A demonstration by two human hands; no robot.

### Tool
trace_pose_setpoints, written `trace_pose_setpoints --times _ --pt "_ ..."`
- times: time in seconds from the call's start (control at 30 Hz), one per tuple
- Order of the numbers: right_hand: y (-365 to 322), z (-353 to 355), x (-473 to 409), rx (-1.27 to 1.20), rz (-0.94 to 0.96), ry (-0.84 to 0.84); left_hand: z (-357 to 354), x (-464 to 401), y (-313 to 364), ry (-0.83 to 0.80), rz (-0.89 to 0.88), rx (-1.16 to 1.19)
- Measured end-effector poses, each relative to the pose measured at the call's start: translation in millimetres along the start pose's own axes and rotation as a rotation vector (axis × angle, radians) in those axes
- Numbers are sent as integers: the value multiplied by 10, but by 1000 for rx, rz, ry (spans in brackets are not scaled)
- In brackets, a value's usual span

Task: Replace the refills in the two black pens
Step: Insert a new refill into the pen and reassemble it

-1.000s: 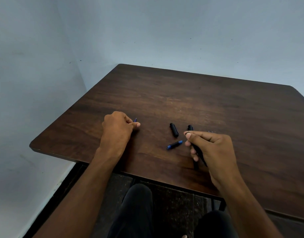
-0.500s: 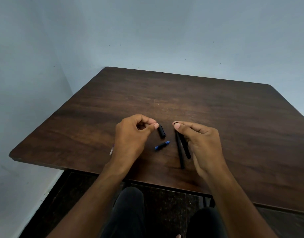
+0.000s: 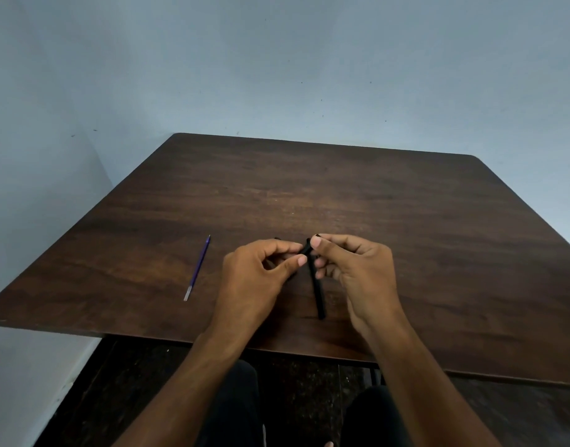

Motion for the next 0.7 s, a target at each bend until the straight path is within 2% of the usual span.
trace_pose_setpoints --times 0.3,0.5,0.6,0.7 --pt "-58 120 15 138 -6 -45 27 12 -9 45 -19 -74" --pt "-334 786 -133 653 69 178 -50 77 89 93 -167 -177" --pt "-327 887 -167 840 -2 166 -102 90 102 105 -214 -182" --pt "-205 815 -179 921 -112 93 -154 89 121 95 -250 -199"
Point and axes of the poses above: each hand's wrist, its own x-axis away from the middle knuckle, its own z-axis out of the back of the hand, y = z × x, the point moved 10 cm from there along -x, towards the middle knuckle, and after that the axes turned 5 degrees about z, right-handed, at the moved point
